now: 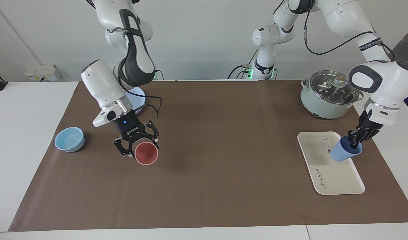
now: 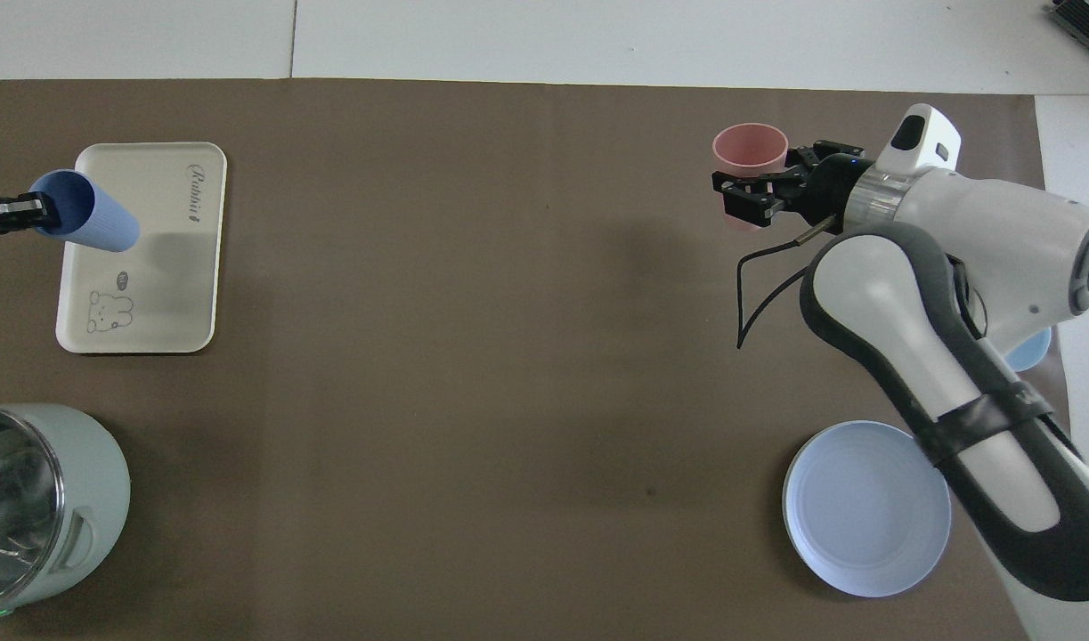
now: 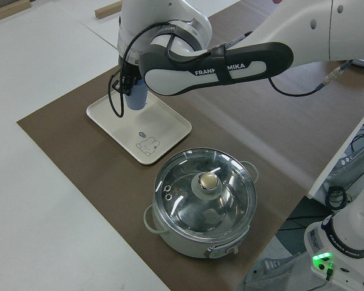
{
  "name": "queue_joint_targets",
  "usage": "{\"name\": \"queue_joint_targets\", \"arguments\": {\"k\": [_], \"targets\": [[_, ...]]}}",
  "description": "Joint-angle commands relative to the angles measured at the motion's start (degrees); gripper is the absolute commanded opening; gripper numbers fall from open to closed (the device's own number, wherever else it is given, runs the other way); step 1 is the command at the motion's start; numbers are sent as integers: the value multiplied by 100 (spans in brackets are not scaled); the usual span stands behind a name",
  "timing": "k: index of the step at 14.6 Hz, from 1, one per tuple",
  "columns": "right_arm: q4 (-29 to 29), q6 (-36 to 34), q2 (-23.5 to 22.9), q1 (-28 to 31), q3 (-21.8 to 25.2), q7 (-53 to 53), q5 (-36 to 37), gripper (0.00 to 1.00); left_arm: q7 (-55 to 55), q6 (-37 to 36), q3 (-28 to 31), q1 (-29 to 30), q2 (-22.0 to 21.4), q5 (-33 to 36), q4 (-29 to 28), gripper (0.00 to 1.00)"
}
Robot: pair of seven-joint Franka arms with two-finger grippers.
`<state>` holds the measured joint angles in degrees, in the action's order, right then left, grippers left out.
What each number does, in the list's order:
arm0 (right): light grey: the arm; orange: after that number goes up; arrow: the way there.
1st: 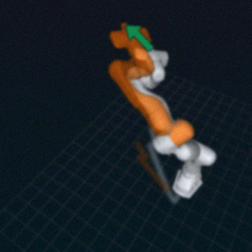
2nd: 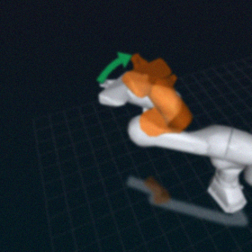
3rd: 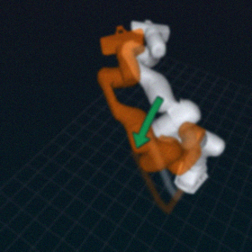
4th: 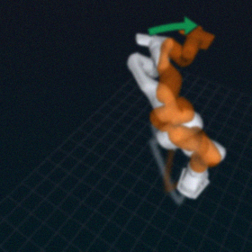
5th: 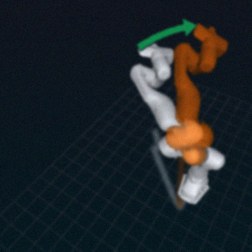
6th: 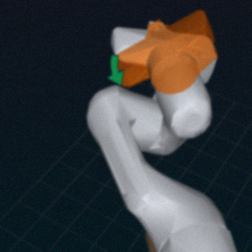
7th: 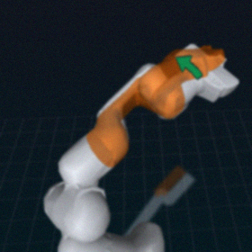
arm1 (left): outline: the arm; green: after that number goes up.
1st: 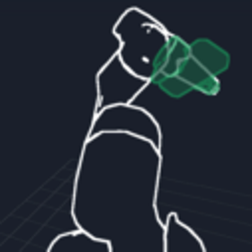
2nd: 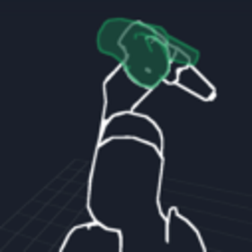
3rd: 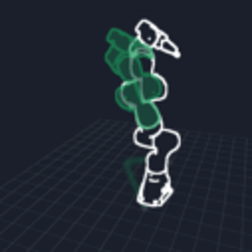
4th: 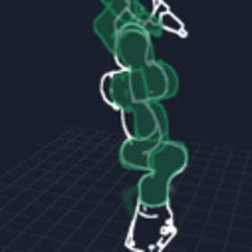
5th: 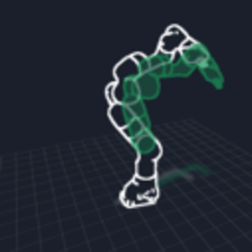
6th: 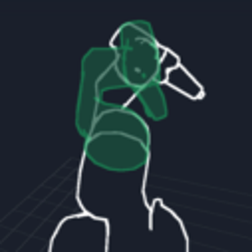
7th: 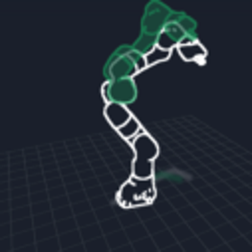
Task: Place cup on tray
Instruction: 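Carry the cup with the left gripper over the cream tray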
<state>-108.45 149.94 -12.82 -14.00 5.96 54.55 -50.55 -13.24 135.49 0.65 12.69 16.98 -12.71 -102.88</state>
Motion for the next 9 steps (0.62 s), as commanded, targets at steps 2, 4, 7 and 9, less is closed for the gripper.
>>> {"name": "queue_joint_targets", "arguments": {"k": [2, 4, 7, 9], "targets": [[0, -763, -10, 687, -69, 1606, -1602, 0, -468, 346, -56, 15, 200, -363, -23, 64], [-70, -1036, -71, 907, -60, 2268, -2167, 0, -495, 67, -56, 6, 270, -337, 354, 100], [-88, -1318, -177, 1145, -60, 2726, -2370, 0, -425, -1195, -48, -47, 639, -223, 1582, 100], [-106, -1476, -256, 1268, -69, 3077, -2582, 0, -294, -1962, -47, -222, 754, 83, 2278, 100]]}}
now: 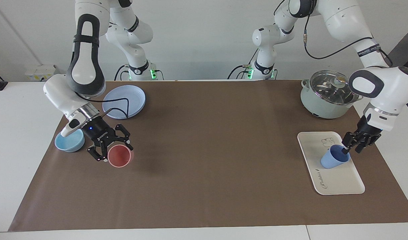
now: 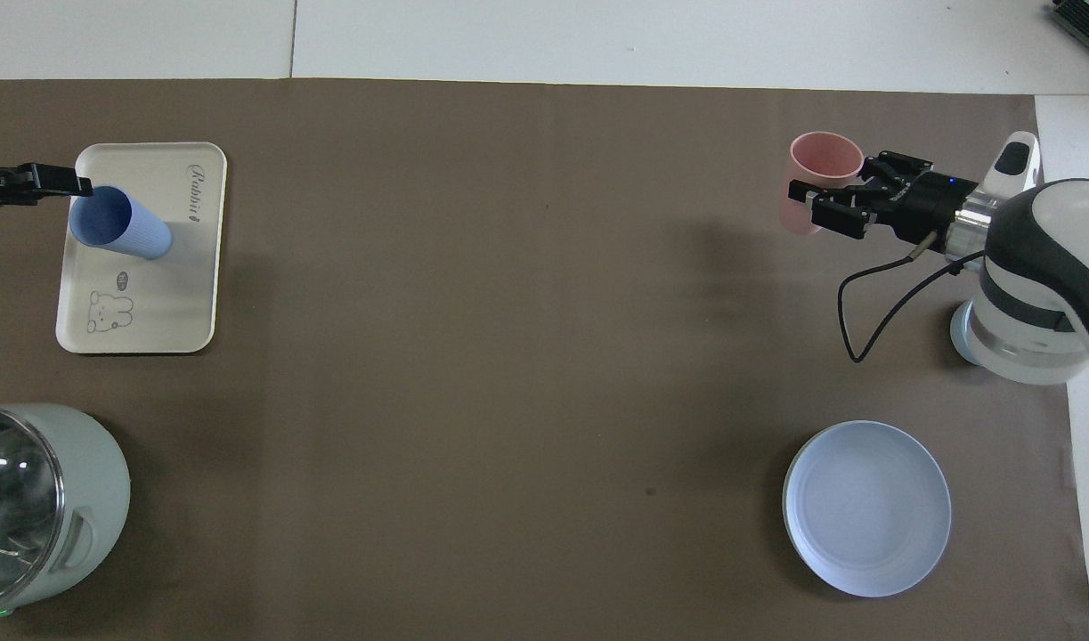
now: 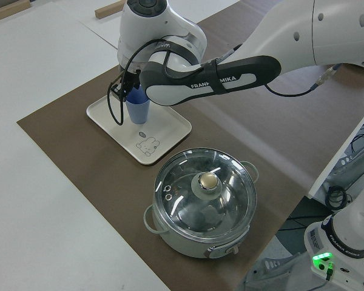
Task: Place cup on tray
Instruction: 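Lower the cup onto the tray and open the left gripper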
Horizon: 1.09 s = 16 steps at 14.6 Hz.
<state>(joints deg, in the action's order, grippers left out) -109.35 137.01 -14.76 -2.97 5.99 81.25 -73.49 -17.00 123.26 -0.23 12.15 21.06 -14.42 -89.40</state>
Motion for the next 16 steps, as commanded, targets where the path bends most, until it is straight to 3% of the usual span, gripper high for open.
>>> {"name": "queue_joint_targets", "arguments": {"k": [1, 6, 8, 9, 13, 16], "targets": [[-16, -340, -140, 270, -63, 661, -393, 0, 300, -1046, 41, -317, 346, 568, 1115, 100], [-7, -1104, -535, 823, -63, 1741, -937, 0, 1663, -2882, 103, -1310, 215, 1272, 1785, 100], [11, -1500, -790, 1078, -63, 2340, -1175, 0, 1787, -3456, 76, -1671, -232, 1572, 1750, 100], [11, -1545, -869, 1132, -72, 2438, -1211, 0, 1927, -3580, 41, -1690, -565, 1582, 1611, 100], [20, -1809, -1107, 1282, -63, 2984, -1431, 0, 1902, -3616, 32, -1673, -1954, 1573, 84, 100], [-103, -1818, -1099, 1229, -72, 3693, -1431, 0, 1876, -3432, 32, -1620, -2221, 1573, -350, 100]]}}
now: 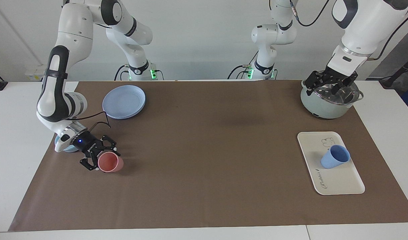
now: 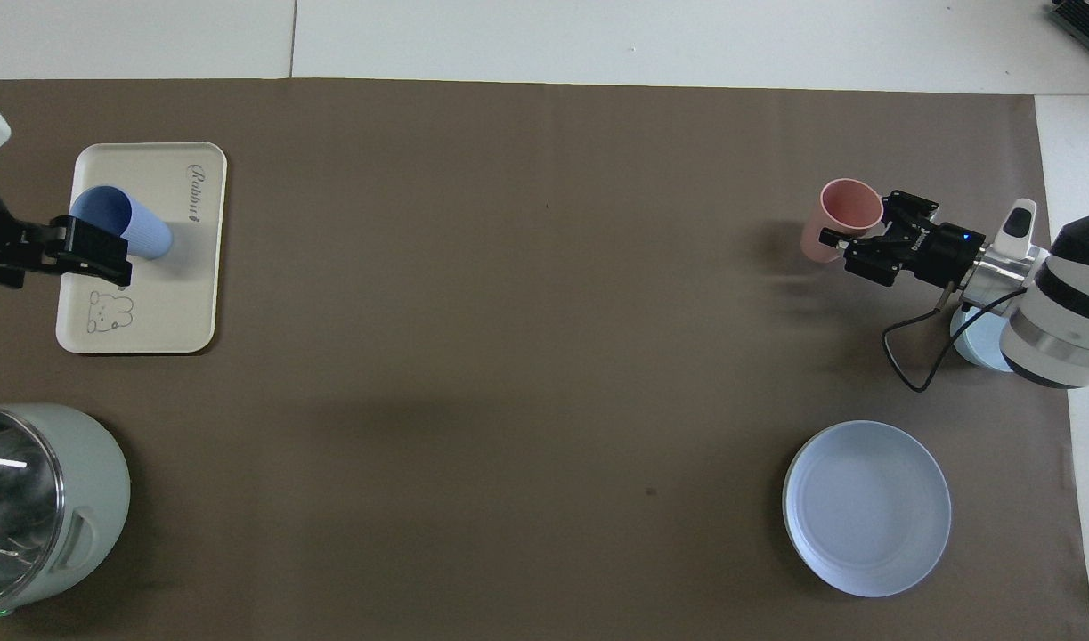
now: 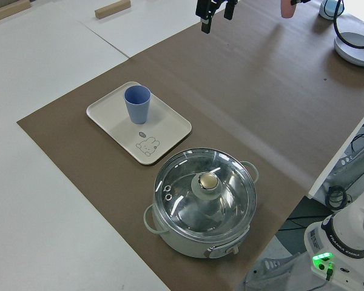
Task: Place cup on tray
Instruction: 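Lower the cup onto the tray and open the left gripper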
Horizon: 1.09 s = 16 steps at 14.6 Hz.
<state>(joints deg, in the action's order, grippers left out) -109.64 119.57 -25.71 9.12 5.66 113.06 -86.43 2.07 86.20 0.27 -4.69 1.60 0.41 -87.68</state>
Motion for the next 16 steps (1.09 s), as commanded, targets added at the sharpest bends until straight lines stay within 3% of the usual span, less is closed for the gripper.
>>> {"name": "queue_joint_targets", "arguments": {"k": [1, 12, 13, 14, 16], "targets": [[-127, -82, 5, 2, -39, 706, -137, 0, -32, 291, -18, 65, -266, 91, -505, 100], [-471, -478, 58, 55, -30, 1499, -471, 0, 3, 854, -9, -23, -169, 100, -338, 100], [-488, -461, 66, 46, -30, 1491, -471, 60, 12, 811, -35, -23, -169, 100, -285, 100], [-540, -469, 84, 54, -30, 1491, -471, 100, 30, 775, -44, -41, -152, 108, -215, 100], [-550, -548, 93, 81, -30, 1482, -471, 100, 21, 749, -62, -32, -187, 100, -179, 100]]}}
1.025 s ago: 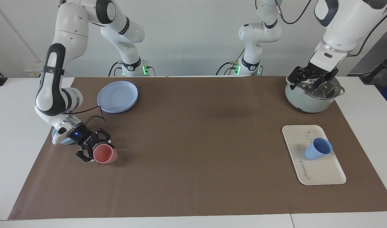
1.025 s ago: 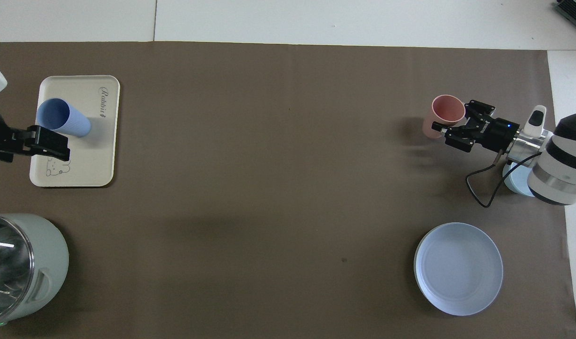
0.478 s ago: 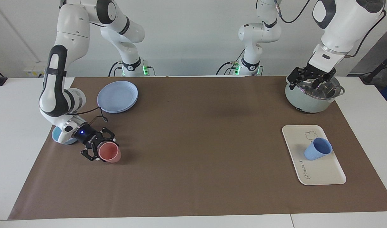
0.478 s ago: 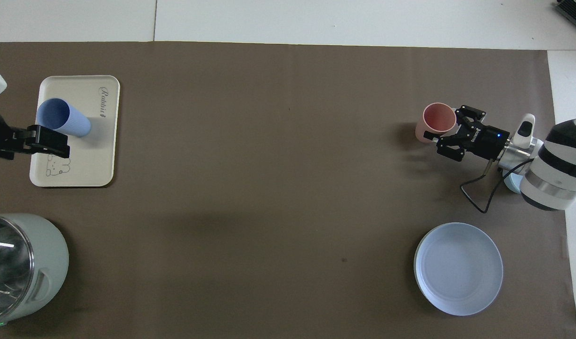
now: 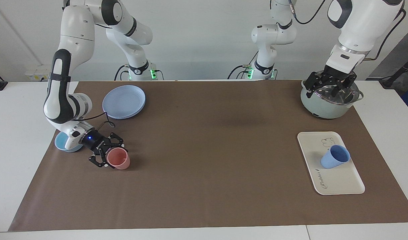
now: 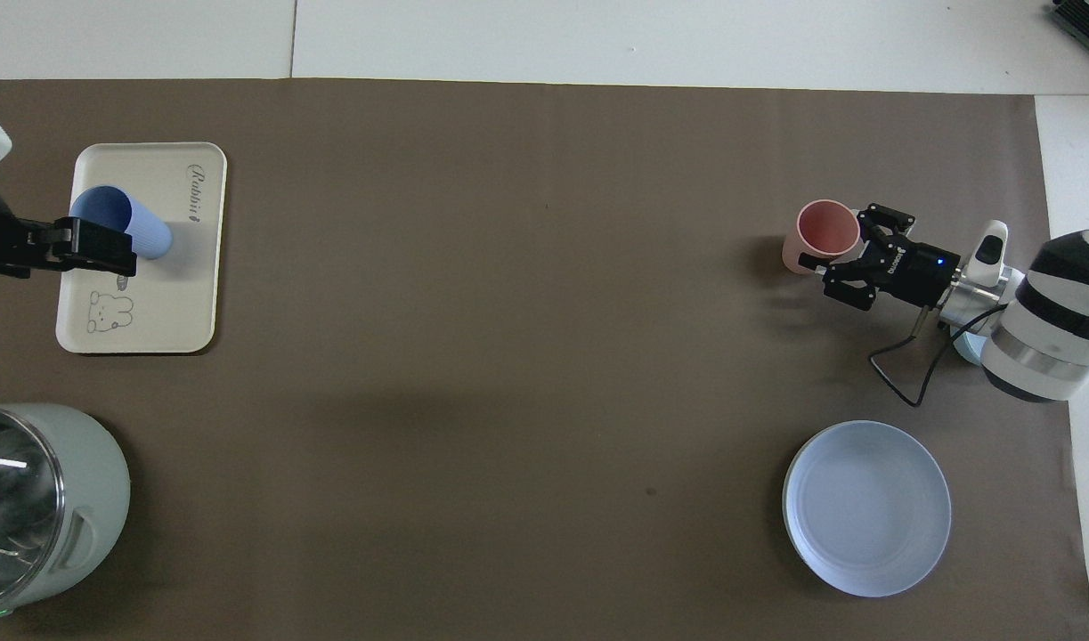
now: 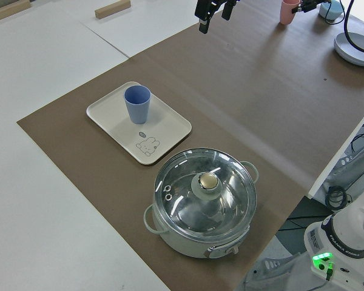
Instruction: Place cup on tray
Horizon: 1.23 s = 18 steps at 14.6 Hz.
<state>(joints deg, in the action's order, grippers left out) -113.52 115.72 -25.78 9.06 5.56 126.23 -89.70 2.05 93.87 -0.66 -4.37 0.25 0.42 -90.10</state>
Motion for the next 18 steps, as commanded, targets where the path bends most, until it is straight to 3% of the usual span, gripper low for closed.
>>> {"name": "queue_joint_targets", "arguments": {"k": [1, 6, 12, 18], "targets": [[-162, -189, 109, 105, -20, 165, -144, 100, 24, -88, 48, -38, -60, 99, 106, 100], [-153, -356, 144, 122, -11, 113, -126, 100, 24, -598, 48, -29, -157, 116, 440, 100], [-197, -331, 565, 87, -2, -563, -12, 100, 15, -703, -40, -11, -289, 73, 133, 100], [-188, 389, 1470, -246, 7, -2617, 830, 100, -46, -563, 22, 41, -464, 73, -288, 100]]}}
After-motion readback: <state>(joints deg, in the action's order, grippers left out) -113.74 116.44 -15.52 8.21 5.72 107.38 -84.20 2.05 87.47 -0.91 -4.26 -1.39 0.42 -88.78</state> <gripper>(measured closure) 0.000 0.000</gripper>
